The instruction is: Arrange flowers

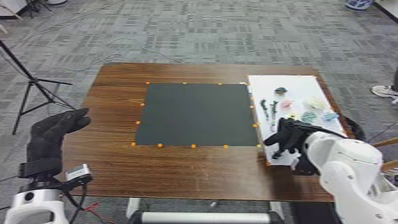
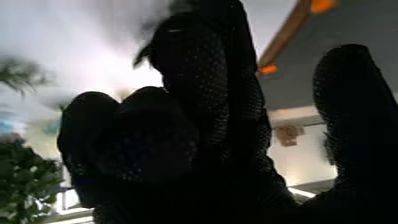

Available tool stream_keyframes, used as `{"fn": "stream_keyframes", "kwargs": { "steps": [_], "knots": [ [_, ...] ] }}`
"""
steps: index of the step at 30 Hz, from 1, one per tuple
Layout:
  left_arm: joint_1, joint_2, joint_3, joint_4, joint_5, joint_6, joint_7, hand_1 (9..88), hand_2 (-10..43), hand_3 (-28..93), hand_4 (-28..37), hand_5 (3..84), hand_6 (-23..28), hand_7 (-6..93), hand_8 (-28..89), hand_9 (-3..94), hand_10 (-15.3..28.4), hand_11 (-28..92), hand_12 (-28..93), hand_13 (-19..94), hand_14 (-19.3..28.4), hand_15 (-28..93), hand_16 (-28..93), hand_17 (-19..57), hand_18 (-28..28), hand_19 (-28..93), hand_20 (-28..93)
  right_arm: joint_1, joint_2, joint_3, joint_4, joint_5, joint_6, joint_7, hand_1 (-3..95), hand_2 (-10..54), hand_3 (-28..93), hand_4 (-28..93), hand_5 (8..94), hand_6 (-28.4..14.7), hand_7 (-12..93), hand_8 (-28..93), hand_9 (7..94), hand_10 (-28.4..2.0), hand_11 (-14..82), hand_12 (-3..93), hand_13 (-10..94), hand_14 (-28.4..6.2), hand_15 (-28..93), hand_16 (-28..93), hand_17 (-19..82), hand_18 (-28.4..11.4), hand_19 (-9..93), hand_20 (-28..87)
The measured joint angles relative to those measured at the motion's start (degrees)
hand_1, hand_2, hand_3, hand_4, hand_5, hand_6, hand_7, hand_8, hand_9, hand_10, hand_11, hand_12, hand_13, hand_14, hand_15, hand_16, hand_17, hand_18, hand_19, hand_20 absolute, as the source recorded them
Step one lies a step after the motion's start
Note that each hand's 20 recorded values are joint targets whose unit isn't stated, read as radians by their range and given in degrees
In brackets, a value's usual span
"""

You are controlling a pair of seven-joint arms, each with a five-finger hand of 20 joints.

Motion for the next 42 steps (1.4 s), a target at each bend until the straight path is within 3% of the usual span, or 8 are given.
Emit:
{"fn": "stream_keyframes", "kwargs": {
  "steps": [17, 21, 24, 31, 33, 34, 42],
  "knots": [
    [0.0, -0.09, 0.16, -0.08, 0.15, -0.14, -0.43, 26.3, 6.4, 69, -26.7, 56.2, 4.4, 17.1, -8, 55.7, 15.1, 27, 15, 45, 18.6, 26, -3, 11.2, 11.8, 9, 19, 0.0, -2.0, -0.1, 1.7, -2.5, 1.9, 1.5, 32.9, -9.4, 66, -7, 85.4, -1.2, 31, -1, 93.7, -10.9, 36.0, 31.3, 94, -3.7, 61, 29, 69, -13.1, 93, 53],
    [0.0, -0.13, 0.15, -0.09, 0.26, -0.35, -0.62, 26.4, 6.3, 69, -26.4, 56.2, 4.5, 17.0, -8, 55.6, 15.0, 27, 16, 45, 18.7, 26, -3, 11.2, 11.8, 9, 19, -0.2, -2.0, -0.2, 1.4, -2.7, 1.7, 2.3, 34.9, -9.5, 64, -7, 84.2, -0.9, 29, 15, 93.7, -10.8, 36.5, 31.4, 94, -3.2, 62, 28, 70, -12.5, 93, 53],
    [0.0, -0.15, 0.09, -0.14, 0.28, -0.61, -0.87, 26.7, 6.1, 69, -26.1, 56.1, 4.5, 16.9, -8, 55.6, 15.1, 27, 15, 45, 18.7, 25, -3, 11.2, 11.8, 9, 19, -0.3, -2.2, -0.6, 1.4, -3.9, 1.6, 2.8, 32.2, -9.5, 65, -8, 84.4, -1.1, 32, 2, 93.6, -10.8, 38.3, 30.6, 94, -3.2, 63, 27, 70, -12.2, 93, 53],
    [0.1, -0.19, 0.0, -0.25, 0.38, -1.12, -1.47, 27.0, 5.8, 68, -25.2, 56.0, 4.7, 16.6, -7, 55.2, 15.0, 27, 16, 45, 18.7, 25, -3, 11.0, 11.7, 9, 19, -0.2, -3.6, -2.9, 1.3, -11.4, 1.5, 2.9, 32.8, -9.5, 64, -8, 83.6, -1.5, 33, 0, 93.6, -10.5, 37.9, 31.1, 94, -2.9, 63, 27, 71, -11.5, 93, 52],
    [0.1, -0.19, 0.0, -0.25, 0.43, -1.34, -1.63, 27.1, 5.5, 68, -24.9, 56.0, 4.8, 16.5, -7, 54.8, 14.9, 27, 16, 45, 18.6, 25, -3, 11.0, 11.7, 9, 19, 0.0, -3.9, -3.0, 1.3, -11.4, 1.2, 3.2, 38.2, -9.5, 61, -5, 83.3, -0.9, 28, 24, 93.4, -10.6, 37.4, 31.1, 94, -3.0, 62, 27, 71, -11.1, 93, 51],
    [0.1, -0.19, -0.01, -0.25, 0.46, -1.44, -1.7, 27.2, 5.3, 69, -24.8, 55.9, 4.8, 16.5, -7, 54.7, 14.8, 27, 16, 45, 18.7, 25, -3, 11.0, 11.7, 9, 19, 0.1, -4.0, -3.0, 1.3, -11.1, 1.0, 3.5, 40.3, -9.5, 59, -3, 83.5, -0.6, 26, 29, 93.4, -10.6, 37.1, 31.2, 94, -3.1, 62, 27, 71, -10.8, 93, 50],
    [0.2, -0.34, -0.13, -0.38, 0.48, -1.52, -1.91, 27.5, 4.9, 68, -23.9, 55.8, 5.2, 15.8, -7, 53.9, 14.9, 27, 16, 44, 18.7, 25, -3, 10.8, 11.6, 8, 19, 0.3, -4.8, -0.9, 0.7, -0.8, -1.2, 7.2, 47.9, -9.5, 62, 8, 84.3, -0.1, 24, 34, 93.6, -10.4, 36.1, 30.9, 94, -3.1, 62, 26, 71, -9.5, 93, 45]
  ]
}}
